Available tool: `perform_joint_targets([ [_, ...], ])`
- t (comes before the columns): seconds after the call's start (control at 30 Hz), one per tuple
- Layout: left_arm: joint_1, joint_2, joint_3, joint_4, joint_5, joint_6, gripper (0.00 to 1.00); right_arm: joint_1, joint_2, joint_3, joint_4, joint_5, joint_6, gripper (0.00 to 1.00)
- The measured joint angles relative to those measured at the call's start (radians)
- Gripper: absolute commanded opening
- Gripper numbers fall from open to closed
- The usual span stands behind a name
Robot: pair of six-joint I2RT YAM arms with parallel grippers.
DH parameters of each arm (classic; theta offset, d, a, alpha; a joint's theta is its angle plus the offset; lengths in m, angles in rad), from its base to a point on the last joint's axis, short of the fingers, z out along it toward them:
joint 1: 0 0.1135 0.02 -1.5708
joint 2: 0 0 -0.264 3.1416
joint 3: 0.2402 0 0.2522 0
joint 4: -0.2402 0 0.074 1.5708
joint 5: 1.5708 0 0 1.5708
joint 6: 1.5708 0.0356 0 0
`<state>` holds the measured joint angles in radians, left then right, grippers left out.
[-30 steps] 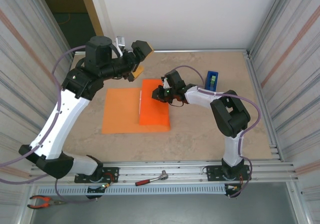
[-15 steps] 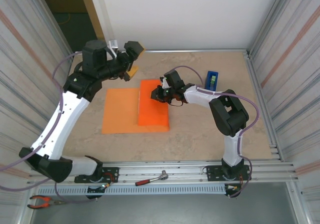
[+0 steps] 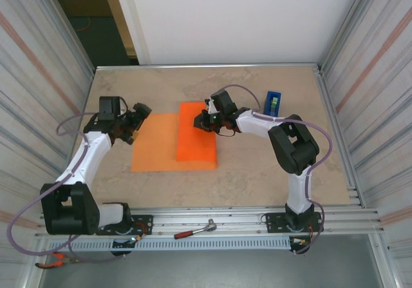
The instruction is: Wrap the gift box in paper
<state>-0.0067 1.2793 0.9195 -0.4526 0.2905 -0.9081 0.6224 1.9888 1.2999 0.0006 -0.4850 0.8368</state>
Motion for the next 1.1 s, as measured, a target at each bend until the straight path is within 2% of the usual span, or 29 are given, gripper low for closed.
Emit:
perform_joint_targets([
  [0.2, 0.021, 0.062, -0.034, -0.026, -0.037, 0.143, 0.99, 0.0, 0.0, -0.006, 0.011, -0.006, -0.003, 0.12],
  [0.47, 0.025, 0.141, -0.04, -0.048, -0.068, 0.261, 0.99, 0.0, -0.003, -0.015, 0.026, -0.006, -0.008, 0.12],
  [1.0, 0.026, 0.215, -0.137, -0.066, -0.137, 0.298, 0.98, 0.0, -0.003, -0.018, 0.029, -0.006, -0.011, 0.11],
  [1.1, 0.027, 0.221, -0.136, -0.063, -0.13, 0.301, 0.95, 0.0, -0.004, -0.022, 0.036, -0.006, -0.011, 0.11],
])
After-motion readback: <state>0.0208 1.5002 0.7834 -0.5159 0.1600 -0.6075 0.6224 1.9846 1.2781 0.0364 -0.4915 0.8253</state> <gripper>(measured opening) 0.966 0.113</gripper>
